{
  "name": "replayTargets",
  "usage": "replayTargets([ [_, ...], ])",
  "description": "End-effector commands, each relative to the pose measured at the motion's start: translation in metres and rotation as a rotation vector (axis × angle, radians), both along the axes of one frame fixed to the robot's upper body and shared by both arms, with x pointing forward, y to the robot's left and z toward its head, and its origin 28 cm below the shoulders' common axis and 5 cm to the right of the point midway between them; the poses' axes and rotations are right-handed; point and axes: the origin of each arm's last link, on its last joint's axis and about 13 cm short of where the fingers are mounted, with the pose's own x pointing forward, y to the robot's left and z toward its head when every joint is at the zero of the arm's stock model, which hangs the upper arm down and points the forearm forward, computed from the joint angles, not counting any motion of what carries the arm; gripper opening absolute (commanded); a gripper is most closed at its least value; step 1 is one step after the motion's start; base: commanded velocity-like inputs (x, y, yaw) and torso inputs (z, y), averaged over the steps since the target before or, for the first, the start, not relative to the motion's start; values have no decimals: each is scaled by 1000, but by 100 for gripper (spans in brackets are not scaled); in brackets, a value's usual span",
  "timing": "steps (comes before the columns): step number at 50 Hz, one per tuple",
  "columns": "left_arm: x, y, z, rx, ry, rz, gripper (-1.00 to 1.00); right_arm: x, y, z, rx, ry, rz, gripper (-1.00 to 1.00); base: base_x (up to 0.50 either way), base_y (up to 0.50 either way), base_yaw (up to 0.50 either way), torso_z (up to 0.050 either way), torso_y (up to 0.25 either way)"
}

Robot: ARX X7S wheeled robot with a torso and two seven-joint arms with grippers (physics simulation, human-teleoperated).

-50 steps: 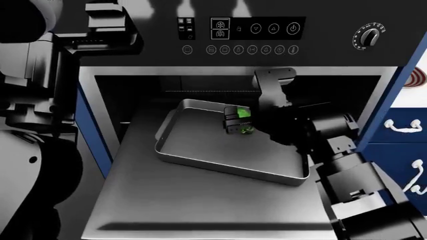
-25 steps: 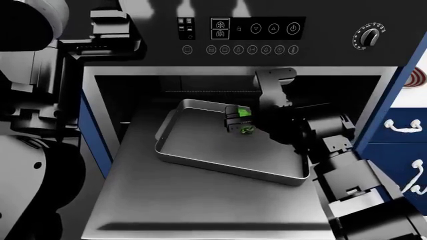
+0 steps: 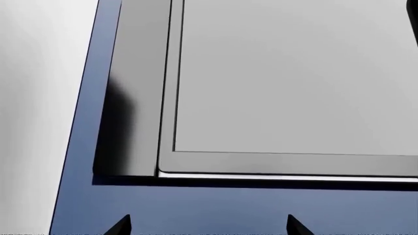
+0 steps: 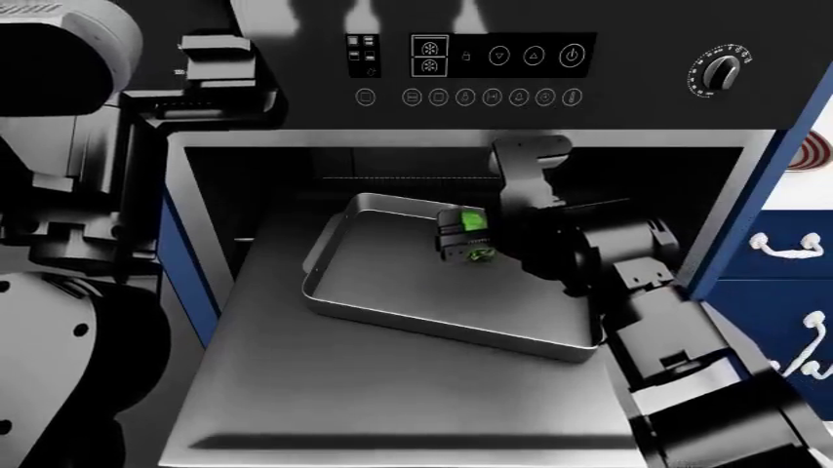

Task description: Pick the broccoli from the top rack in the oven and place it on the plate on the counter.

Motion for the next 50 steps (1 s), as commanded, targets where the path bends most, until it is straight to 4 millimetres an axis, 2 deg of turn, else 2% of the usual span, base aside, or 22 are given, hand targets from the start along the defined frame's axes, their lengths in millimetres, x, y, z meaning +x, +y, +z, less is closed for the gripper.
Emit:
replayTargets([
  [1,0,0,-2,-1,4,0,100,3,2,-1,-9,24,-4,100,0,0,0,0,0],
  [32,2,-2,-4,3,9,-8,100,4,3,-3,-3,5,14,100,0,0,0,0,0],
  [38,2,-2,-4,4,9,-6,100,3,3,-1,-44,-40,15,100,0,0,0,0,0],
  [39,2,-2,-4,2,10,-7,100,3,3,-1,-45,-43,15,-100,0,0,0,0,0],
  [50,1,-2,-5,7,8,-3,100,2,4,-1,-43,-40,19,-100,0,0,0,0,0],
])
